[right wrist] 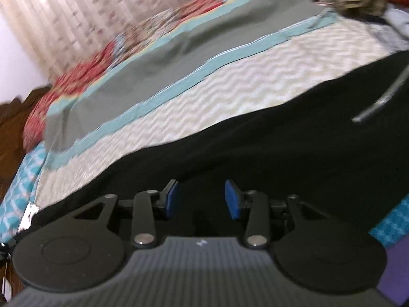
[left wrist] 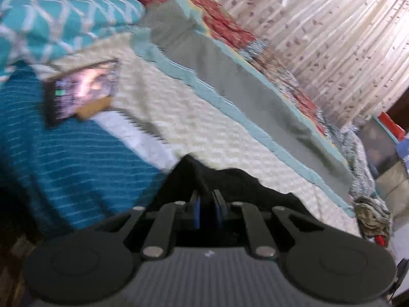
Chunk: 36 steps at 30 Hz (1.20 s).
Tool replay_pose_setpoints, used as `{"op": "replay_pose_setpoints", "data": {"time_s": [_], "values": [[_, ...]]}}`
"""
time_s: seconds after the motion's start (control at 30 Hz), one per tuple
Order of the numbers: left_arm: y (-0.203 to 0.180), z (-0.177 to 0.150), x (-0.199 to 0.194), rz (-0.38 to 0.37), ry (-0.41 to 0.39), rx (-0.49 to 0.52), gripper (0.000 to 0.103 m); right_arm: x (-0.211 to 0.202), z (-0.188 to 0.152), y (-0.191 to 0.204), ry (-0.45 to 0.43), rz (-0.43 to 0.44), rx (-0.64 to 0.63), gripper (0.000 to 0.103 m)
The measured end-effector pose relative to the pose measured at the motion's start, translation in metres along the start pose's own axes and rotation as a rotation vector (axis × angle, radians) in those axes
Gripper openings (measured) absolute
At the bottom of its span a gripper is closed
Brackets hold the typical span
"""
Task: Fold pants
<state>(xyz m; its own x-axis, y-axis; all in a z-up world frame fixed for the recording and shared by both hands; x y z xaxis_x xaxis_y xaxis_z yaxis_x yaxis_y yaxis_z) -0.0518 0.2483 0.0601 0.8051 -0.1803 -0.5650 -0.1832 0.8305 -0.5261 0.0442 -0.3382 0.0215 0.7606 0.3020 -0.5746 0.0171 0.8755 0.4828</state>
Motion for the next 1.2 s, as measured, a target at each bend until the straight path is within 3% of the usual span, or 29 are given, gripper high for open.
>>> {"op": "replay_pose_setpoints", "data": {"time_s": [0.07,0.13,0.2,0.27,0.33,0.47,0.57,0.6,0.67,0.73,0.77,0.8,0.83,1.0,1.07,1.2], "values": [[0.012,-0.013,0.0,0.063,0.016,0.003,0.012,-0.004,-0.008,0.012,0.022,0.034,-0.027,0.044],[0.028,-0.024,0.012,0.142,0.069,-0.047,0.024,0.004,-0.01,0.025,0.05,0.08,-0.071,0.044],[0.04,-0.031,0.021,0.155,0.106,-0.119,0.029,0.003,-0.012,0.042,0.081,0.119,-0.142,0.044],[0.043,-0.031,0.023,0.17,0.094,-0.153,0.051,0.002,-0.015,0.061,0.097,0.169,-0.225,0.044],[0.041,-0.029,0.022,0.174,0.075,-0.167,0.087,0.0,-0.02,0.076,0.122,0.232,-0.273,0.044],[0.046,-0.029,0.029,0.106,0.096,-0.231,0.096,0.002,-0.036,0.112,0.218,0.394,-0.398,0.044],[0.043,-0.036,0.046,0.086,0.143,-0.244,0.095,0.016,-0.059,0.16,0.335,0.505,-0.604,0.044],[0.042,-0.039,0.053,0.085,0.157,-0.246,0.088,0.02,-0.069,0.174,0.361,0.534,-0.68,0.043],[0.04,-0.043,0.061,0.055,0.184,-0.268,0.063,0.028,-0.091,0.202,0.382,0.561,-0.84,0.042],[0.037,-0.045,0.066,0.058,0.175,-0.291,0.053,0.042,-0.109,0.22,0.389,0.538,-0.953,0.042],[0.035,-0.044,0.065,0.061,0.166,-0.282,0.05,0.05,-0.117,0.225,0.395,0.515,-1.005,0.036],[0.034,-0.041,0.064,0.057,0.159,-0.279,0.044,0.057,-0.124,0.228,0.397,0.485,-1.051,0.007],[0.033,-0.038,0.061,0.049,0.155,-0.28,0.039,0.062,-0.128,0.229,0.393,0.463,-1.092,0.007],[0.025,-0.016,0.038,0.005,0.067,-0.259,0.03,0.041,-0.095,0.212,0.482,0.628,-0.896,0.006],[0.024,-0.011,0.039,0.008,0.048,-0.253,0.03,0.044,-0.096,0.204,0.574,0.658,-0.83,0.006],[0.026,-0.02,0.058,0.08,0.082,-0.244,0.031,0.076,-0.119,0.188,0.65,0.556,-0.73,0.012]]}}
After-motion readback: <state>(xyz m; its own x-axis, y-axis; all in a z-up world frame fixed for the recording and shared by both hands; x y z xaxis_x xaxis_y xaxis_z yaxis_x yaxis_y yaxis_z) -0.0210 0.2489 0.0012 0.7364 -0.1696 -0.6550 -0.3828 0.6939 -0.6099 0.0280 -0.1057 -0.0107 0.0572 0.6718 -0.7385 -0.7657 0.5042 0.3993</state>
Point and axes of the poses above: each gripper's, at about its wrist camera, not at the fingertips, and x roughly the way its jaws point, y to its left, z to its top, the point moved 1 cm from there along x, roughly the way its jaws point, and after that the axes turned 3 degrees about -y, right-handed, at the moved point
